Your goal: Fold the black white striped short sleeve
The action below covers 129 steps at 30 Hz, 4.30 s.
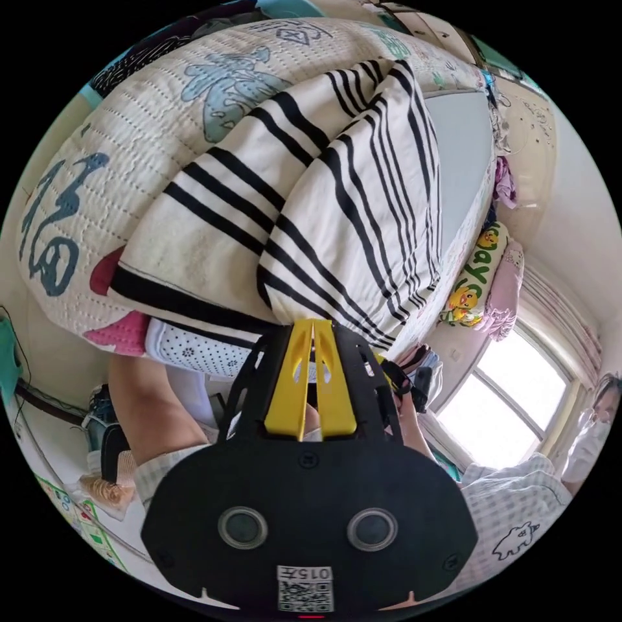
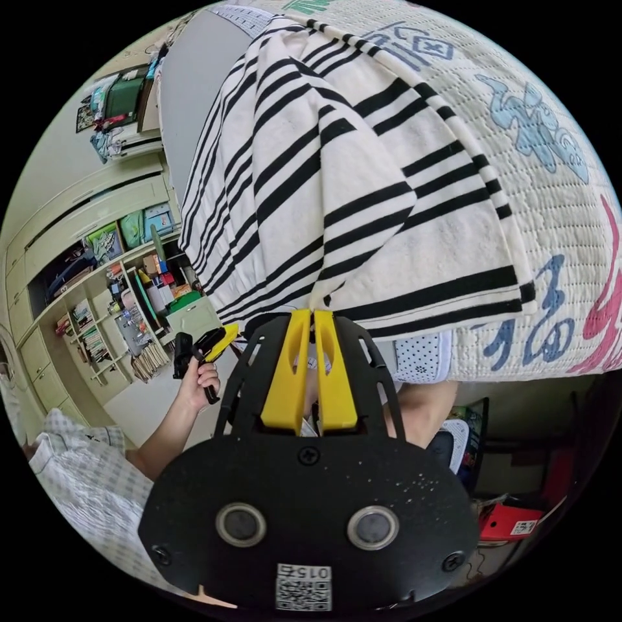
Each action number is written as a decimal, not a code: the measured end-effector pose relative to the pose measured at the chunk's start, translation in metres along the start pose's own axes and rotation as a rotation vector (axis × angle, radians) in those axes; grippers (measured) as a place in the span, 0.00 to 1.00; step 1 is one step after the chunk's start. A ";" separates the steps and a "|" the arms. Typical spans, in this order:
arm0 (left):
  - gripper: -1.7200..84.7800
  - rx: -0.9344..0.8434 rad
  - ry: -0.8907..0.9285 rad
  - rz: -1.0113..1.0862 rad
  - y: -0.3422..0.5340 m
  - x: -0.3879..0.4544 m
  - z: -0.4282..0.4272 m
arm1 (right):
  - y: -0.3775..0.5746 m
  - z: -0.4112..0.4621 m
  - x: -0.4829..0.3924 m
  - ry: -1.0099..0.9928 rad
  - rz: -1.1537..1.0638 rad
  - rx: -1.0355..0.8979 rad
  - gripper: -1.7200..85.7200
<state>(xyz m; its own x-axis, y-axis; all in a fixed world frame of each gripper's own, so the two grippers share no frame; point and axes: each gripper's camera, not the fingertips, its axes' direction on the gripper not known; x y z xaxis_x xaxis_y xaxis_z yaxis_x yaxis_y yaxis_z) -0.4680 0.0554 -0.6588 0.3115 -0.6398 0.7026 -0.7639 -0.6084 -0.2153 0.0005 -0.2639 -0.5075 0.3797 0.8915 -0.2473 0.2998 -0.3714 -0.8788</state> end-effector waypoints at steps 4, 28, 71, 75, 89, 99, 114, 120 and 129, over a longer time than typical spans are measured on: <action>0.01 0.010 -0.058 0.113 -0.003 0.016 -0.020 | 0.003 -0.015 -0.004 -0.053 0.002 0.022 0.02; 0.01 0.093 0.157 -0.186 0.024 -0.055 -0.037 | 0.017 -0.033 0.015 -0.127 -0.010 -0.030 0.02; 0.02 0.012 -0.369 0.206 -0.029 0.050 -0.066 | 0.025 -0.198 0.016 0.209 -0.038 0.046 0.02; 0.02 0.029 -0.426 0.242 -0.012 0.067 -0.072 | 0.049 -0.212 0.000 0.242 -0.071 0.002 0.02; 0.11 0.261 -0.541 0.527 -0.015 0.195 -0.062 | 0.027 -0.262 -0.179 0.530 -0.350 0.257 0.11; 0.15 0.118 -0.527 0.926 -0.121 0.375 0.080 | -0.110 -0.140 -0.376 0.613 -0.848 0.099 0.15; 0.03 0.220 -0.601 0.997 -0.190 0.403 0.104 | -0.126 -0.153 -0.378 0.761 -0.879 0.150 0.02; 0.05 0.526 -0.539 0.591 -0.286 0.348 -0.017 | -0.185 -0.352 -0.253 0.752 -0.334 0.491 0.03; 0.08 0.425 -0.413 0.416 -0.345 0.323 -0.002 | -0.200 -0.364 -0.157 0.561 -0.094 0.536 0.09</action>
<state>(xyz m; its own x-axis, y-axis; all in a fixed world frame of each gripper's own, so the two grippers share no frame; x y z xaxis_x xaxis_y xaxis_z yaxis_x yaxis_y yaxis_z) -0.1052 0.0592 -0.3561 0.2955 -0.9321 0.2093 -0.6059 -0.3522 -0.7133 0.1999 -0.4239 -0.1444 0.8021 0.5955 -0.0440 -0.0567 0.0027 -0.9984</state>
